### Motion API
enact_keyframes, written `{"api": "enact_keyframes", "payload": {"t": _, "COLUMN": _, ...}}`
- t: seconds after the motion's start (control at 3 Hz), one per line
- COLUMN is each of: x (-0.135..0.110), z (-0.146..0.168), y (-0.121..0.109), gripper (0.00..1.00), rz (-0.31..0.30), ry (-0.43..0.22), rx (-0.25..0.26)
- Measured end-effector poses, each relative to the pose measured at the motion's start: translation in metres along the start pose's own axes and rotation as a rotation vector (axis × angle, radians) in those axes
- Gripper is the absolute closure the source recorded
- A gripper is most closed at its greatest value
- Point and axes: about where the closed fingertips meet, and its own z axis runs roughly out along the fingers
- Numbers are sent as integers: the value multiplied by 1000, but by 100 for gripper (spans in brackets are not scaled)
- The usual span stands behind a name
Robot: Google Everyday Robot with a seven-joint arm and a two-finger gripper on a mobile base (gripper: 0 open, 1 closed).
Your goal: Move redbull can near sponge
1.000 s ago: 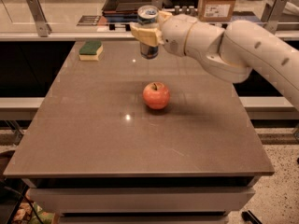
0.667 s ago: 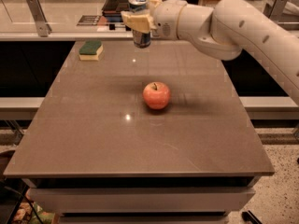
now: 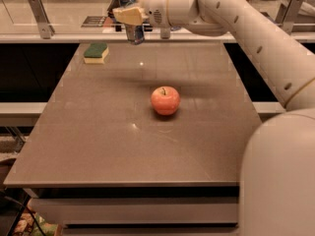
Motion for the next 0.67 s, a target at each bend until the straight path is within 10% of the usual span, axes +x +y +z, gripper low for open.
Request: {"api": "enact_keyframes", "payload": {"t": 0.67, "x": 24, "z": 32, "y": -18, "gripper": 100, "rz": 20, "ry": -12, "rx": -26}}
